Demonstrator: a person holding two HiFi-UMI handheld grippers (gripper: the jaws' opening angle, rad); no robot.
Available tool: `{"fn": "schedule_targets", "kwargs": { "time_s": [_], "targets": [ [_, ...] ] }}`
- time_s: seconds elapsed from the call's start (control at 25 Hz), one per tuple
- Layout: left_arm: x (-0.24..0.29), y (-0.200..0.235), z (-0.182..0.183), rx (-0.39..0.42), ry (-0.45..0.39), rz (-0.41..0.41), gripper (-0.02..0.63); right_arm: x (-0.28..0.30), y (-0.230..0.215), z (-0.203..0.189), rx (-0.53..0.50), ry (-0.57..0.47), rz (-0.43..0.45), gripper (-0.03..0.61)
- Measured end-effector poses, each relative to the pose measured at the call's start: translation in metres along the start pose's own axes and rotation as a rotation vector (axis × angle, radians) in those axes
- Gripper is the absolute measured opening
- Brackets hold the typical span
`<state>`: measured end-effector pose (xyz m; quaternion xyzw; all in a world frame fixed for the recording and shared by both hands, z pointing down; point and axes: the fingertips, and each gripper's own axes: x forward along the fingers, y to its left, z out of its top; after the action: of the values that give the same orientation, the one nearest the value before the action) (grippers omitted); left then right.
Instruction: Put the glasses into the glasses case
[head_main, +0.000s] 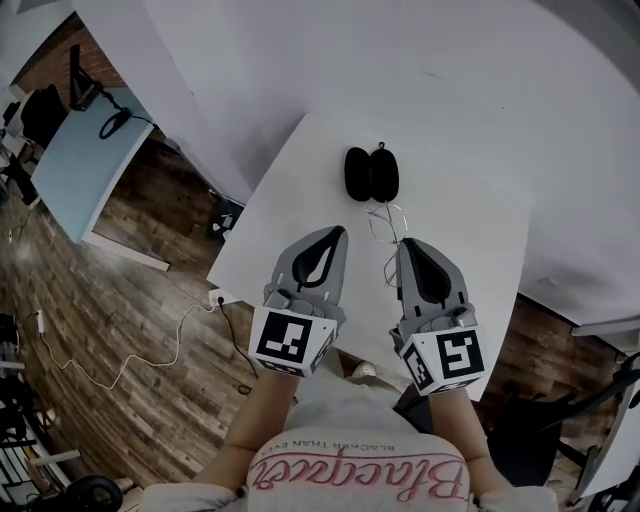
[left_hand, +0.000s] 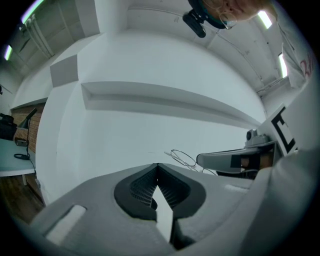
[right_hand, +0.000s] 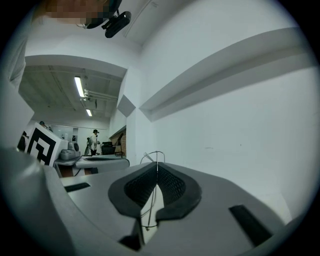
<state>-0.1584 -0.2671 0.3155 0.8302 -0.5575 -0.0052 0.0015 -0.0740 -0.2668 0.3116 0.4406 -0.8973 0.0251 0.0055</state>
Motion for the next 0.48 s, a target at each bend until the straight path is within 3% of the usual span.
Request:
{"fn": "schedule_targets", "kwargs": {
  "time_s": [0.48],
  "targets": [
    [0.091,0.062,-0.032,-0.051,0.076,-0.127,0.002,0.104,-0.048,-0.014,0.03,0.06,-0.153,0.012]
  ]
}}
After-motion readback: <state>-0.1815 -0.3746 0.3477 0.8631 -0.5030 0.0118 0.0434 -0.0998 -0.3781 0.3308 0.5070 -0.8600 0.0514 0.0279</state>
